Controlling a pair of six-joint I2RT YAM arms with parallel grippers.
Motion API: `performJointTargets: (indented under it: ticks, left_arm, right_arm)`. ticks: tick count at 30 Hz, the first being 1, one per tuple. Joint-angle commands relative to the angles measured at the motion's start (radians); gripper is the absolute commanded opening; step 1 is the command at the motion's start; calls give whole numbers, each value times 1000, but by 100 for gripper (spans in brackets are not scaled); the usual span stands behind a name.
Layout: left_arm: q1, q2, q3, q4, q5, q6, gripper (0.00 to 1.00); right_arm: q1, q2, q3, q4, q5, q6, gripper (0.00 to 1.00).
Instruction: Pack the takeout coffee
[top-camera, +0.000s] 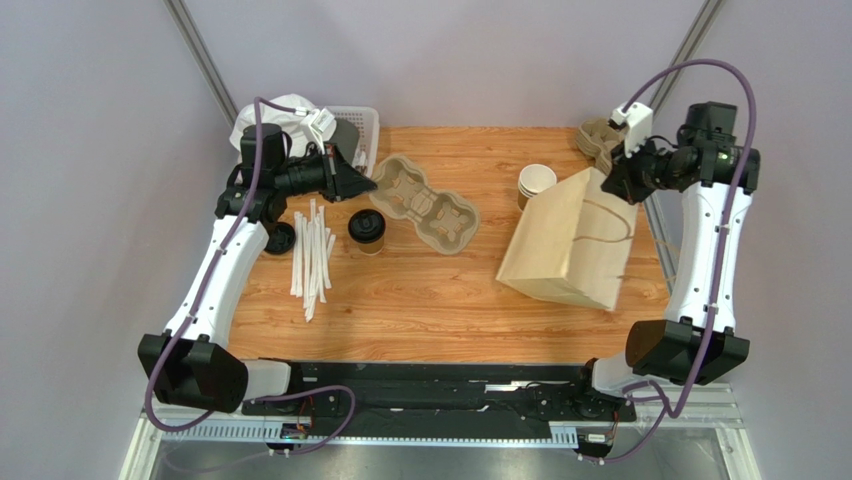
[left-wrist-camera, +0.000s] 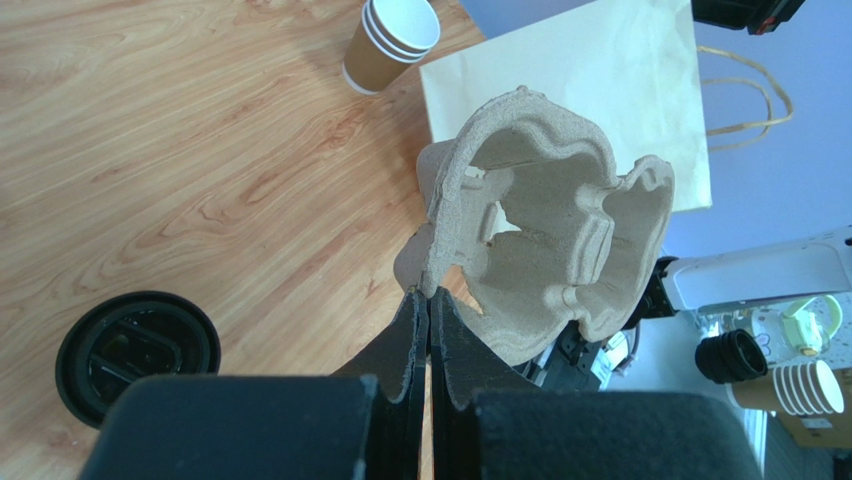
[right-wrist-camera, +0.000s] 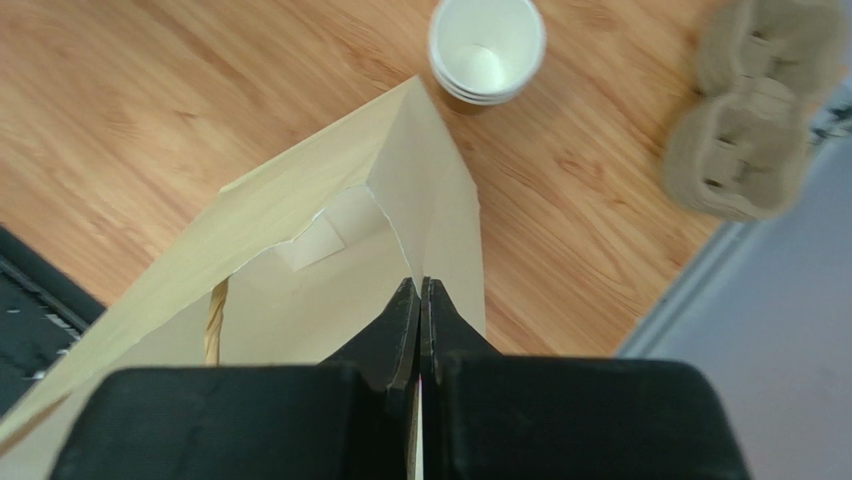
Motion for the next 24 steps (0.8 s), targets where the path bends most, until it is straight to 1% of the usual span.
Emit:
performJointTargets:
  ticks: [1,2,3,4,5,6,8,12,13,14,16,17,19,20,23,24]
  left_arm:
    - [32,-75,-17,-11,27,29,0]
    - [37,-83,-17,-16,28,34,0]
    - [42,-89,-19,-24,30,37,0]
    - [49,-94,-20,-36,33,40,0]
    - [52,-101,-19,-41,33,46,0]
    - [55,-106,-20,-47,33,54,0]
    - [65,-118,-22,-62,33,60,0]
    - [77,-134,-29,-77,33,66,0]
    - [83,-138,-34,-79,33,63,0]
    - [85,-141,-37,-77,33,60,0]
    - [91,-147,-46,-77,28,51,0]
    - [92,-149,-48,-76,27,49,0]
    - [94,-151,-54,-77,25,43,0]
    - [95,-154,-55,-80,24,41,0]
    - [97,-158,-62,-79,21,40,0]
    - [97,-157,-66,-80,18,40,0]
  right_arm:
    - [151,-65,-74,-206,-34,282,0]
    - [184,-73,-88,-174,-6,313,0]
    - [244,-82,-97,-163,8,339,0]
    - [269,-82,-116,-154,17,388,0]
    - [292,-82,-122,-143,28,405,0]
    - [347,-82,-129,-132,39,424,0]
    - [378,-82,-145,-106,49,462,0]
    - [428,-75,-143,-91,49,461,0]
    - [431,-61,-137,-94,48,455,2]
    - [433,-55,-117,-100,43,436,15]
    - [433,-39,-85,-112,40,423,27]
    - [432,-24,-68,-121,36,418,39]
    - [433,-12,-1,-147,29,401,49]
    - [433,-7,22,-156,26,392,61]
    - [433,-34,67,-176,14,335,73]
    - [433,-51,65,-175,8,300,74]
